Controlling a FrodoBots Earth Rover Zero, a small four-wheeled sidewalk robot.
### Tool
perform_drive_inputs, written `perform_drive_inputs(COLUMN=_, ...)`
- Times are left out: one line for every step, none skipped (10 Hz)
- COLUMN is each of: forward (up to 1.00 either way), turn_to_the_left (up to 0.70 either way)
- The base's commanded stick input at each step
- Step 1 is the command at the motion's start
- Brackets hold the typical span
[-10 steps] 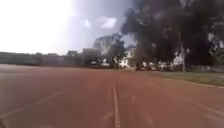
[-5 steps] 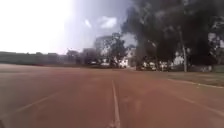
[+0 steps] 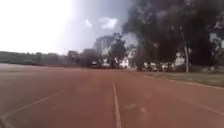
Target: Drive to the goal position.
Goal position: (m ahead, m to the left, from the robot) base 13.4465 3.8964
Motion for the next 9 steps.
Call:
perform_drive_inputs(forward=0.70, turn_to_the_left=0.00)
perform_drive_inputs(forward=0.70, turn_to_the_left=0.00)
perform_drive_inputs(forward=0.70, turn_to_the_left=0.00)
perform_drive_inputs(forward=0.70, turn_to_the_left=0.00)
perform_drive_inputs(forward=0.70, turn_to_the_left=0.00)
perform_drive_inputs(forward=0.70, turn_to_the_left=0.00)
perform_drive_inputs(forward=0.70, turn_to_the_left=0.00)
perform_drive_inputs(forward=0.70, turn_to_the_left=0.00)
perform_drive_inputs(forward=0.70, turn_to_the_left=0.00)
